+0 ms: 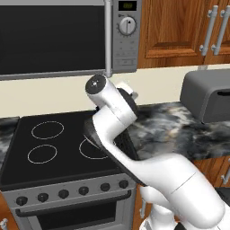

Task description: The kettle is done boiling. Turn off the stove, then wait for 300 timesteps before moving the kettle to the dining table.

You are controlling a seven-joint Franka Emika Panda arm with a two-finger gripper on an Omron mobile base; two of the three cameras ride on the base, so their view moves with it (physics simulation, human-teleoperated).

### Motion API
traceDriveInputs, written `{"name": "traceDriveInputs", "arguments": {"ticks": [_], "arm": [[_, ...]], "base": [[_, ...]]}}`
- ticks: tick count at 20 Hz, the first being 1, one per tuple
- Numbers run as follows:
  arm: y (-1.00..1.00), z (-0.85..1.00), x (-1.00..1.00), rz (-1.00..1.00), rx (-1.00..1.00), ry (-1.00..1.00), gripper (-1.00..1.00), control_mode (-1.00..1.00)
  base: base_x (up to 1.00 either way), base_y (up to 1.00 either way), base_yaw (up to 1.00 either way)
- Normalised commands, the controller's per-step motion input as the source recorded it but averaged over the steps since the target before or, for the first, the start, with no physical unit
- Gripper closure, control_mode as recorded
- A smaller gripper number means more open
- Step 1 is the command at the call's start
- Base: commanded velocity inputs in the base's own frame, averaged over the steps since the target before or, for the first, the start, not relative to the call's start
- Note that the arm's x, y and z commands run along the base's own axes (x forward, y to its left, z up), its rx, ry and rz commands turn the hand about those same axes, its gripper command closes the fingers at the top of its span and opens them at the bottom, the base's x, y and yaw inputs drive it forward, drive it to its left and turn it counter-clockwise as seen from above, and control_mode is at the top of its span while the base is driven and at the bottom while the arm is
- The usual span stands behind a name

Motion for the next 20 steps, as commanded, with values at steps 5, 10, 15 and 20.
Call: {"name": "traceDriveInputs", "arguments": {"ticks": [5, 10, 15, 20], "arm": [[0.10, -0.01, -0.41, 0.07, -0.23, -0.09, -1.00, -1.00], [0.15, -0.05, -0.29, 0.08, -0.20, -0.04, -1.00, -1.00], [0.26, -0.07, -0.17, 0.09, -0.20, -0.01, -1.00, -1.00], [0.29, -0.09, -0.06, 0.10, -0.22, 0.00, -1.00, -1.00]], "base": [[0.00, 0.00, 0.00], [0.00, 0.00, 0.00], [0.00, 0.00, 0.00], [0.00, 0.00, 0.00]]}}
